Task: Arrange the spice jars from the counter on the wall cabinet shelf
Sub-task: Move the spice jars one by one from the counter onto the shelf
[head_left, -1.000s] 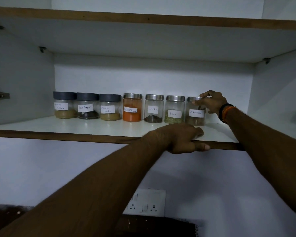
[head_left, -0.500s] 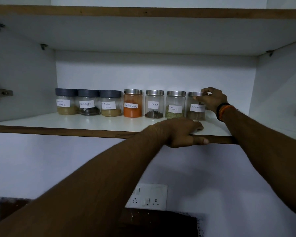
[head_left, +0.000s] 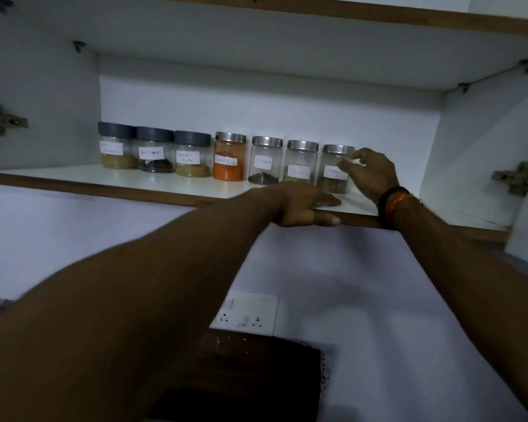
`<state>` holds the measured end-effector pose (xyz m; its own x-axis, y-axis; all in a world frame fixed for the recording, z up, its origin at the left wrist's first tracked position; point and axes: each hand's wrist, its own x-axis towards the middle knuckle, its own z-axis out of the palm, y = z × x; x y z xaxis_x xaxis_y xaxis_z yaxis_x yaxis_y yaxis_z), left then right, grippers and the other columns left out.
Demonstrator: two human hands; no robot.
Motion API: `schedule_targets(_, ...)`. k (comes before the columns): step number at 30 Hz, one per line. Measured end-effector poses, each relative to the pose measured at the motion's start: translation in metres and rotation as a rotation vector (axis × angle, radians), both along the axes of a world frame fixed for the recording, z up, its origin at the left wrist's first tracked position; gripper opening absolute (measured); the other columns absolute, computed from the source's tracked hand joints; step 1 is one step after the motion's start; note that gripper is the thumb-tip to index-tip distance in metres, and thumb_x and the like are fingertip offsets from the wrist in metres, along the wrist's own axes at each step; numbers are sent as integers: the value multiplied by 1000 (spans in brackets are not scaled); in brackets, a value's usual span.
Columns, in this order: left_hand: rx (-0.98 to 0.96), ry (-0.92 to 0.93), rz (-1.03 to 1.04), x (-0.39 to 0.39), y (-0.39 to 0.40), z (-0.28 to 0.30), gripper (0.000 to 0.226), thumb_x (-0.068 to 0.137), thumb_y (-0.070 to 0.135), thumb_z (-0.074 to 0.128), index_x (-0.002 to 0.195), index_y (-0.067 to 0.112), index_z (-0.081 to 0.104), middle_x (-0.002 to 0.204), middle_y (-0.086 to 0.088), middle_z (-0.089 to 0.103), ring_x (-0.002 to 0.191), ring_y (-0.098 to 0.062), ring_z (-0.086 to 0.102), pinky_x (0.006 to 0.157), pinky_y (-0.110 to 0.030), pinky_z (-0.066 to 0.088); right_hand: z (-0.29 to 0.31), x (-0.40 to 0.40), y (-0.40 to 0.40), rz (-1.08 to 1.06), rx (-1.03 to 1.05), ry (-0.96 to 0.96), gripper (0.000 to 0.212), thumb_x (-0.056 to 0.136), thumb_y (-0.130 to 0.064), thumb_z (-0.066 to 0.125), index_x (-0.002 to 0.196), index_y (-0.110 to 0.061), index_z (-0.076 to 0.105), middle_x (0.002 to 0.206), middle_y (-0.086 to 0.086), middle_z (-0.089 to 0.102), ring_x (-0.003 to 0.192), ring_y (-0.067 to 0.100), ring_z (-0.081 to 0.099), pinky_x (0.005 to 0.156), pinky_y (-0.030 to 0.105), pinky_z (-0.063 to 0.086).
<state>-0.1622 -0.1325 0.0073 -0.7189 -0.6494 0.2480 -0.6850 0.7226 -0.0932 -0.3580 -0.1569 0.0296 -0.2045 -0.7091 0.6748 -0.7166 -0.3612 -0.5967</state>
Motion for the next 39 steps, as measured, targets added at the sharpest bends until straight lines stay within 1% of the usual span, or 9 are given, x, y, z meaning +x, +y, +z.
schedule_targets(3, -11, -3, -7, 2, 5, -1, 65, 99, 63, 36, 155, 30, 31, 155, -8, 43, 139, -28, 43, 112, -42, 31, -11, 10, 32, -19, -61, 119, 38, 89, -44, 68, 116, -18, 66, 128, 8, 61, 114, 22, 57, 88, 29, 41)
schedule_targets(10, -93, 9, 173, -4, 26, -14, 61, 99, 65, 26, 155, 41, 24, 157, -3, 42, 141, -28, 41, 107, -46, 37, -41, 20, 85, 12, -54, 101, 37, 93, -39, 64, 125, -20, 63, 134, 8, 53, 117, 23, 57, 99, 33, 46)
schedule_targets(13, -189, 20, 214, -8, 41, -20, 56, 103, 57, 24, 153, 33, 31, 153, -2, 47, 137, -28, 47, 97, -43, 42, -59, 21, 103, -12, -101, 174, 35, 97, -29, 60, 129, -15, 61, 136, 10, 52, 122, 24, 54, 97, 25, 40)
schedule_targets(16, -268, -16, 254, -13, 52, -30, 54, 103, 52, 30, 146, 20, 36, 147, -8, 50, 129, -31, 51, 100, -47, 39, -88, 20, 123, -91, -165, 287, 41, 94, -17, 61, 134, -7, 57, 141, 16, 49, 130, 32, 48, 108, 37, 41)
schedule_targets(18, -317, -20, 290, -14, 58, -41, 64, 99, 55, 39, 149, 15, 30, 150, -12, 43, 133, -33, 45, 109, -50, 33, -112, 19, 137, -138, -210, 318, 47, 90, -10, 64, 136, -5, 56, 144, 20, 48, 134, 36, 45, 111, 46, 39)
schedule_targets(22, -380, -12, 303, -11, 71, -67, 101, 88, 60, 57, 158, 10, 4, 163, -20, 15, 150, -39, 14, 121, -58, 10, -163, 22, 158, -164, -129, 325, 53, 89, -10, 62, 140, -6, 53, 149, 20, 44, 139, 37, 39, 113, 47, 34)
schedule_targets(26, -447, 83, 237, -5, 88, -107, 98, 87, 48, 58, 160, 18, 0, 166, -21, -6, 153, -40, -8, 119, -63, -3, -218, 25, 179, -148, 70, 325, 57, 91, -12, 60, 146, -9, 47, 152, 18, 39, 141, 33, 35, 114, 44, 31)
schedule_targets(29, -331, 84, 204, 4, 99, -164, 91, 89, 38, 55, 161, 18, 3, 167, -15, -11, 153, -38, -10, 121, -60, -3, -256, 29, 194, -113, 208, 379, 57, 93, -12, 58, 148, -10, 44, 154, 16, 37, 142, 31, 34, 117, 42, 31)
schedule_targets(39, 279, -102, 200, 17, 150, -358, 89, 93, 38, 54, 160, 22, -2, 168, -8, -12, 154, -33, -10, 122, -54, -3, -383, 55, 240, -16, 587, 354, 57, 93, -17, 57, 148, -14, 43, 150, 10, 42, 136, 27, 40, 113, 40, 37)
